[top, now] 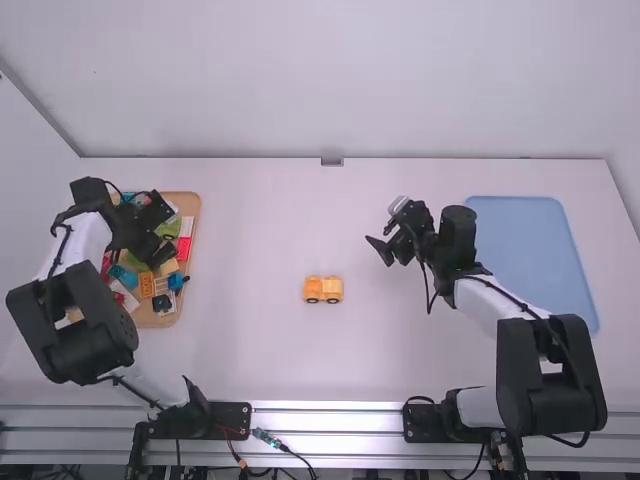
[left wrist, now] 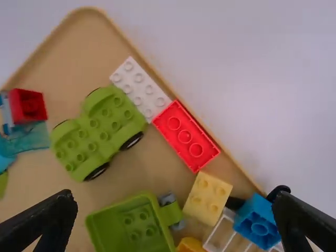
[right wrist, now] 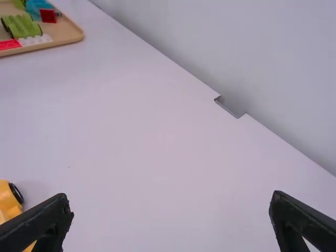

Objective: Assemble lego blocks to make yellow taxi

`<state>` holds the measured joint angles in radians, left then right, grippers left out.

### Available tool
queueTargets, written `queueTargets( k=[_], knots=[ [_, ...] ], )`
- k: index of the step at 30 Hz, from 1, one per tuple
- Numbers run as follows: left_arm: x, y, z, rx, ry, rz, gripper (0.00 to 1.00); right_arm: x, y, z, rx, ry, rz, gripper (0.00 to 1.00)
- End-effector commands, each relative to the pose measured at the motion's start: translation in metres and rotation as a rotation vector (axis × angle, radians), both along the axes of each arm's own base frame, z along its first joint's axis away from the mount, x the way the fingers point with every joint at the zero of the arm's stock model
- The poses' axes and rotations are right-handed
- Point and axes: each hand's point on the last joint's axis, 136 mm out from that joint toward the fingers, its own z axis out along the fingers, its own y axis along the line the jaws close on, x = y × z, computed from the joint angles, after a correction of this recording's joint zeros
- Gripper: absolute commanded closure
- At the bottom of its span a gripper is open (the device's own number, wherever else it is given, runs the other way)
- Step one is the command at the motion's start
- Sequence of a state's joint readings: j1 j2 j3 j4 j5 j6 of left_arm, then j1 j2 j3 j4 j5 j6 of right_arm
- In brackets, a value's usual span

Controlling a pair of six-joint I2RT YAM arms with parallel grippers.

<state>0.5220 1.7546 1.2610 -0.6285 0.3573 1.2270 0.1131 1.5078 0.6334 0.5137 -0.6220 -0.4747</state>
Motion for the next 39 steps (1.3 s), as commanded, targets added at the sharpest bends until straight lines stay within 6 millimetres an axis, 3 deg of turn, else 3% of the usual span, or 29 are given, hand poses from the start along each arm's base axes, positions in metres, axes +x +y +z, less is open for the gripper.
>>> queueTargets(
  k=[1, 8, 19, 30, 36, 39],
  knots=[
    [0.008, -0.010, 0.003, -0.037, -0.041, -0.082, 0.01, -0.001, -0.001, 0.006, 0.006, -0.013, -0.001, 0.01],
    [0.032, -0.007, 0.005, -0.156, -0.113, 0.118, 0.01, -0.002, 0.000, 0.006, 0.006, -0.016, 0.002, 0.01],
    [0.034, 0.003, -0.007, -0.272, -0.097, 0.402, 0.01, 0.001, -0.001, 0.010, 0.003, -0.040, -0.003, 0.01],
    [0.045, 0.013, -0.001, -0.224, -0.154, 0.411, 0.01, 0.001, 0.000, 0.011, 0.004, -0.044, -0.003, 0.01],
    [0.020, -0.004, -0.011, -0.100, -0.049, 0.135, 0.01, 0.000, 0.001, 0.011, 0.012, -0.039, 0.002, 0.01],
    [0.016, 0.001, -0.006, -0.070, -0.025, 0.116, 0.01, 0.000, 0.000, 0.011, 0.012, -0.037, 0.001, 0.01]
  ],
)
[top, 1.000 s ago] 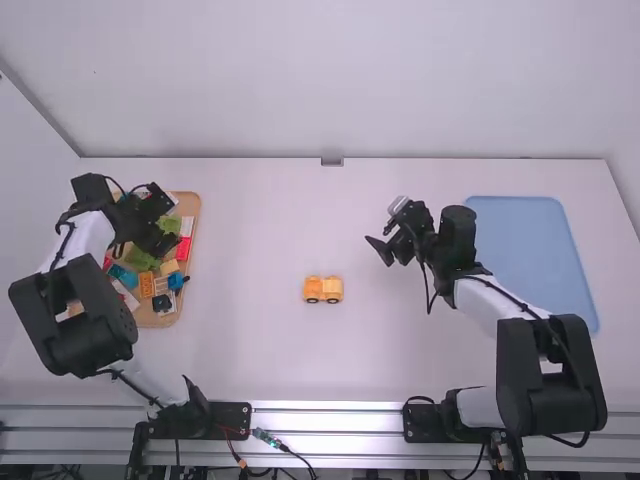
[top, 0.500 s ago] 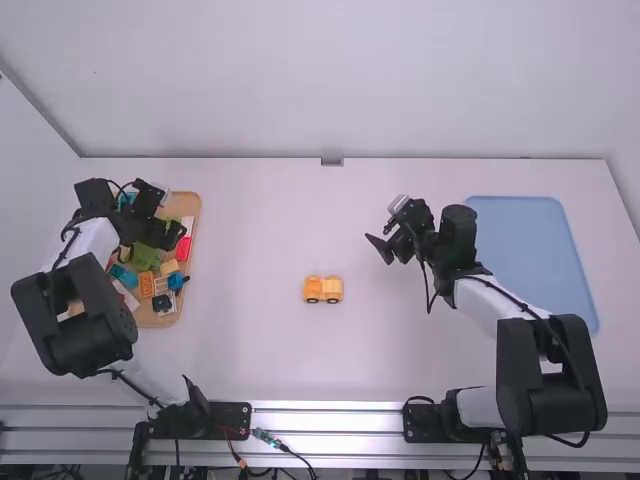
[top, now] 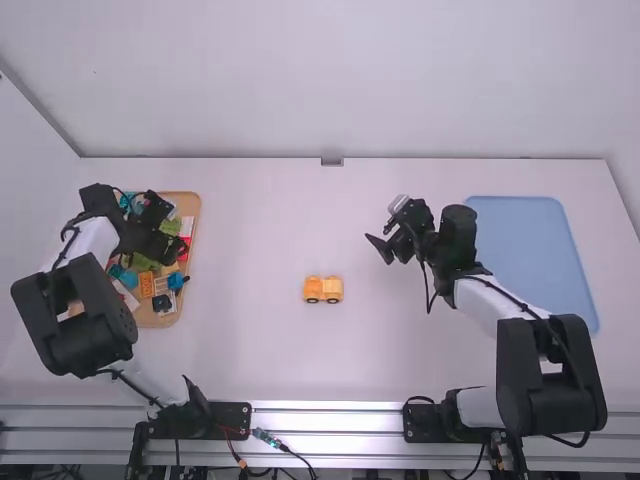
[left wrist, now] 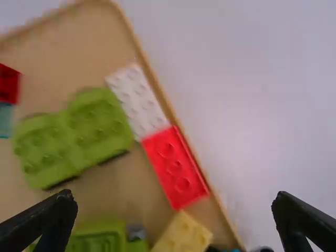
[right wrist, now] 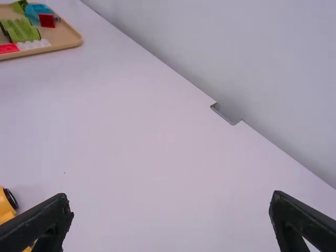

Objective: Assemble lego blocks to make yellow taxi

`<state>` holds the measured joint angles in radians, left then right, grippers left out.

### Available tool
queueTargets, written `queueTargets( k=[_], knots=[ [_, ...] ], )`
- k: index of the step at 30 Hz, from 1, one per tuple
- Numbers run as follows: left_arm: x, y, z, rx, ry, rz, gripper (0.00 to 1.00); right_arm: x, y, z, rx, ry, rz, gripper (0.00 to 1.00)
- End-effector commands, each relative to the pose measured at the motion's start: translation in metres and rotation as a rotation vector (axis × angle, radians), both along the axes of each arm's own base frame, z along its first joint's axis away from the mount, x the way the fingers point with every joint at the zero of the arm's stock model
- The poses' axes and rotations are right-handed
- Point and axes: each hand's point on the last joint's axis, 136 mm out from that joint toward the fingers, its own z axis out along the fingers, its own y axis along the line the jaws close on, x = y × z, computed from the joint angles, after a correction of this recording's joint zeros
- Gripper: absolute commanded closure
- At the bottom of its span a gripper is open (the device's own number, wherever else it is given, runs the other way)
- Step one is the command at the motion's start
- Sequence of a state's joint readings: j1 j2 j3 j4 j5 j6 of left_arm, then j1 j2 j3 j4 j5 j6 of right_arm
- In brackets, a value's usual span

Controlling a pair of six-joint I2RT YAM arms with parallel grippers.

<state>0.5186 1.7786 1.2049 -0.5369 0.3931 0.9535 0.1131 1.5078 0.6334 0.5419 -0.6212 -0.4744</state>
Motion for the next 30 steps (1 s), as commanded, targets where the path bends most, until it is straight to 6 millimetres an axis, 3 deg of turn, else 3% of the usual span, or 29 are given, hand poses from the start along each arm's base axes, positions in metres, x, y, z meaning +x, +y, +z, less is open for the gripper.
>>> queueTargets(
  k=[1, 3, 10, 14, 22, 25, 30],
  knots=[
    [0.010, 0.010, 0.013, 0.104, -0.042, -0.116, 0.01, -0.002, 0.000, 0.005, 0.009, -0.009, 0.002, 0.01],
    [0.011, 0.018, 0.016, 0.143, -0.051, -0.138, 0.01, -0.003, 0.001, 0.005, 0.009, -0.006, 0.004, 0.01],
    [0.007, 0.017, 0.015, 0.162, 0.004, -0.220, 0.01, -0.002, 0.000, 0.006, 0.054, 0.033, -0.021, 0.01],
    [0.010, 0.013, 0.005, 0.122, 0.041, -0.258, 0.01, -0.002, 0.000, 0.005, 0.053, 0.036, -0.021, 0.01],
    [-0.010, 0.007, -0.025, 0.075, 0.146, -0.374, 0.01, -0.002, 0.001, 0.005, 0.053, 0.036, -0.019, 0.01],
    [-0.013, 0.015, -0.041, 0.120, 0.183, -0.327, 0.01, -0.002, 0.000, 0.006, 0.053, 0.034, -0.021, 0.01],
    [-0.014, 0.019, -0.050, 0.136, 0.174, -0.315, 0.03, -0.002, 0.000, 0.005, 0.058, 0.044, -0.025, 0.01]
  ],
)
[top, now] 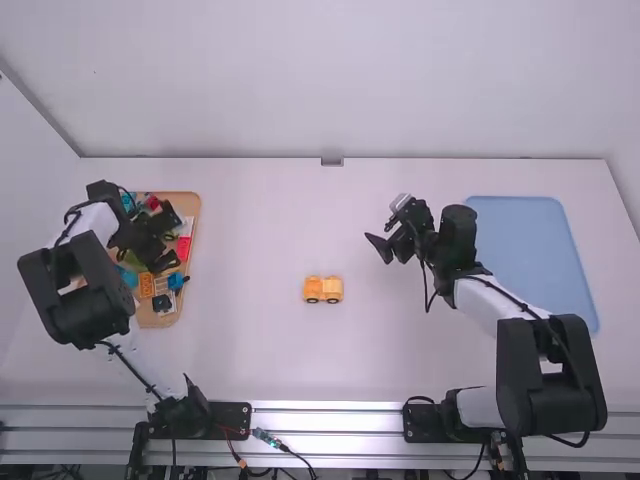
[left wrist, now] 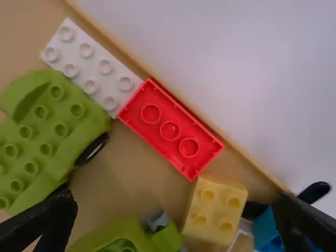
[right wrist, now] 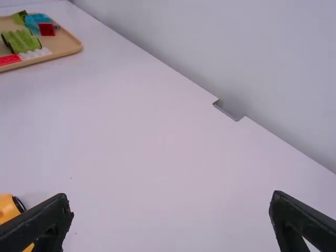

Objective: Assemble lego blocks to make yellow taxi

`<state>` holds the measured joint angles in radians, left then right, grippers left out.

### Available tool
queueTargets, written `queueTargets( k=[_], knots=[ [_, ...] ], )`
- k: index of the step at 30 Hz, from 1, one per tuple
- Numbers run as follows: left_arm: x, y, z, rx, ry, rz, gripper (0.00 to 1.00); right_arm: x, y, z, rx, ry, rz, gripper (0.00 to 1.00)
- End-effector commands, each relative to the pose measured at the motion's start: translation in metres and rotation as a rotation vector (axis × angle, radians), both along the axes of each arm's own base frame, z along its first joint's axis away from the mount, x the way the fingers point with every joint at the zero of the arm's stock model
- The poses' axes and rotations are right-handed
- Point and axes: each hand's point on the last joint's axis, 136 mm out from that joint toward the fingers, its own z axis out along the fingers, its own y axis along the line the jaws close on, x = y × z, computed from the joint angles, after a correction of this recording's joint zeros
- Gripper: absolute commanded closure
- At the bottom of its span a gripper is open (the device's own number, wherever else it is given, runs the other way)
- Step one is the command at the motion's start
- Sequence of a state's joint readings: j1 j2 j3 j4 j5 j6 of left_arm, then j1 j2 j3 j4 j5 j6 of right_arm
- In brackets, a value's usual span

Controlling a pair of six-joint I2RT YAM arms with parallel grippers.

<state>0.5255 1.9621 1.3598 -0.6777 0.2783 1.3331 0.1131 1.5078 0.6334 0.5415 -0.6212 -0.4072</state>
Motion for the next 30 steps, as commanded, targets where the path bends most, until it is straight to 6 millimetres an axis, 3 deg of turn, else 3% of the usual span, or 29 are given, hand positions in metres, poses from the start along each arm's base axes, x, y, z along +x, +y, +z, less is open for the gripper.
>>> queueTargets(
  k=[1, 6, 12, 20, 25, 30],
  knots=[
    [-0.011, -0.003, -0.013, -0.020, 0.041, 0.000, 0.05, -0.002, 0.000, 0.005, 0.017, 0.001, -0.003, 0.01],
    [-0.006, -0.004, -0.012, -0.042, 0.012, 0.014, 0.08, -0.003, 0.001, 0.004, 0.015, 0.005, -0.001, 0.01],
    [-0.024, -0.009, -0.025, -0.024, 0.075, -0.040, 0.03, -0.003, 0.000, 0.004, 0.015, 0.006, -0.002, 0.01],
    [-0.030, -0.001, -0.039, 0.038, 0.092, -0.027, 0.07, -0.003, 0.000, 0.004, 0.015, 0.005, -0.001, 0.01],
    [-0.032, 0.001, -0.038, 0.040, 0.098, -0.022, 0.17, -0.003, 0.000, 0.004, 0.015, 0.004, -0.002, 0.01],
    [-0.031, -0.004, -0.038, 0.015, 0.088, -0.029, 0.35, -0.003, 0.000, 0.004, 0.015, 0.005, -0.002, 0.01]
  ],
)
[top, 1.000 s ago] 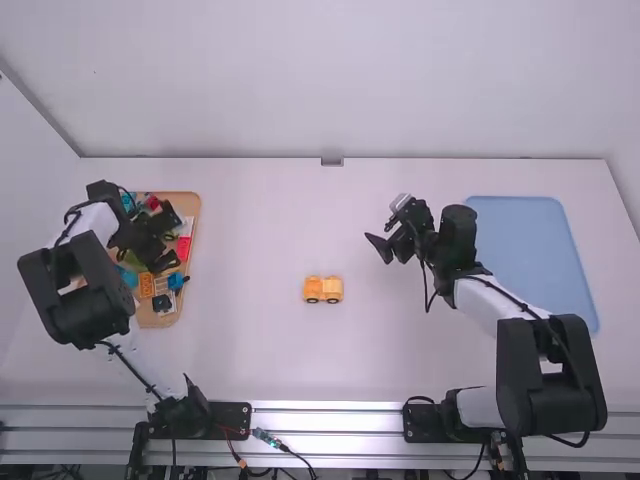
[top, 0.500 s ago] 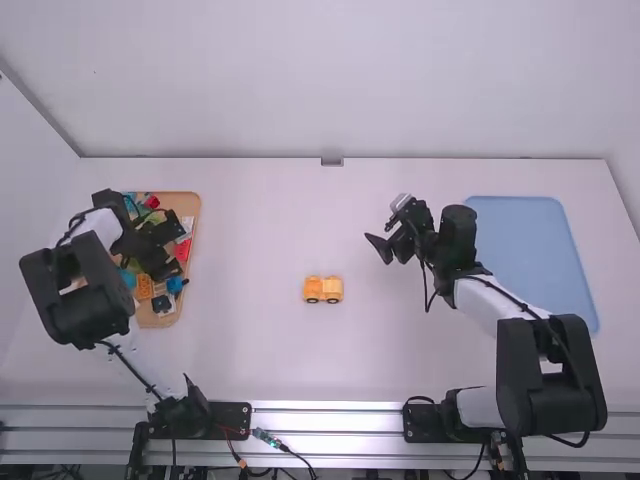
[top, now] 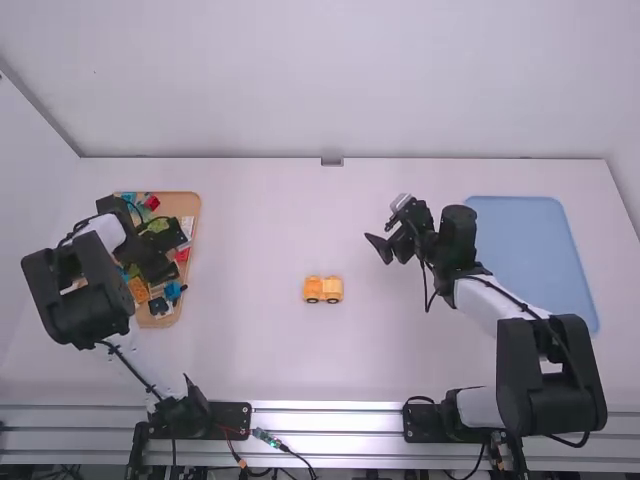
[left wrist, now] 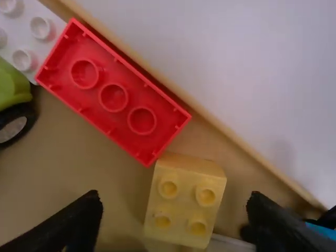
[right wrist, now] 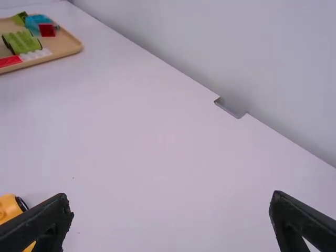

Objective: Assemble lego blocks to make yellow taxi

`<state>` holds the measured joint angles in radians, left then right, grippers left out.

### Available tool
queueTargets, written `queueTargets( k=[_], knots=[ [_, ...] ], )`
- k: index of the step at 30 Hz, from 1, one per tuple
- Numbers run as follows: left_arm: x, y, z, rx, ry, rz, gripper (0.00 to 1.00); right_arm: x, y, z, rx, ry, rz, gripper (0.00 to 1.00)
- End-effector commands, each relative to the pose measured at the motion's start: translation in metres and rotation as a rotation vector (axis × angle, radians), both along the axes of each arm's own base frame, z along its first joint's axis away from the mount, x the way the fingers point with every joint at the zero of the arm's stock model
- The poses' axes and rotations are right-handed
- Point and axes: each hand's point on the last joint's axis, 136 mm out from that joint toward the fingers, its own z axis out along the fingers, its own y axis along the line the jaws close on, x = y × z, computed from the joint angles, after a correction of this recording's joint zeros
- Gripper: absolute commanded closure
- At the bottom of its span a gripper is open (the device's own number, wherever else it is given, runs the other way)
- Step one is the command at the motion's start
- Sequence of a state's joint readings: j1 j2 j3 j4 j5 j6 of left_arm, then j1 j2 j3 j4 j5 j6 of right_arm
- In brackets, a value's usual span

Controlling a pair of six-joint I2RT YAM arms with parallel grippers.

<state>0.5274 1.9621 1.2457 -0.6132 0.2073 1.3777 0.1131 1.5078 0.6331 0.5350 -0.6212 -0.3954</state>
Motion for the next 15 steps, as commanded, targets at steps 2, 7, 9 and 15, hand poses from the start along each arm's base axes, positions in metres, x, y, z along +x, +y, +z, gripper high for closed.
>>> queueTargets(
  k=[2, 7, 9, 15],
  knots=[
    [-0.0064, -0.0025, -0.0069, -0.031, 0.022, 0.005, 0.40, -0.0023, 0.0003, 0.0055, 0.008, -0.010, 0.003, 0.01],
    [-0.0091, -0.0023, -0.0073, -0.033, 0.032, 0.008, 0.39, -0.0022, 0.0001, 0.0055, 0.008, -0.010, 0.002, 0.01],
    [-0.0096, -0.0029, -0.0074, -0.035, 0.034, 0.007, 0.38, -0.0023, 0.0003, 0.0055, 0.008, -0.010, 0.003, 0.01],
    [-0.0062, -0.0058, -0.0063, -0.058, 0.012, 0.003, 0.40, -0.0023, 0.0003, 0.0055, 0.008, -0.010, 0.003, 0.01]
  ],
)
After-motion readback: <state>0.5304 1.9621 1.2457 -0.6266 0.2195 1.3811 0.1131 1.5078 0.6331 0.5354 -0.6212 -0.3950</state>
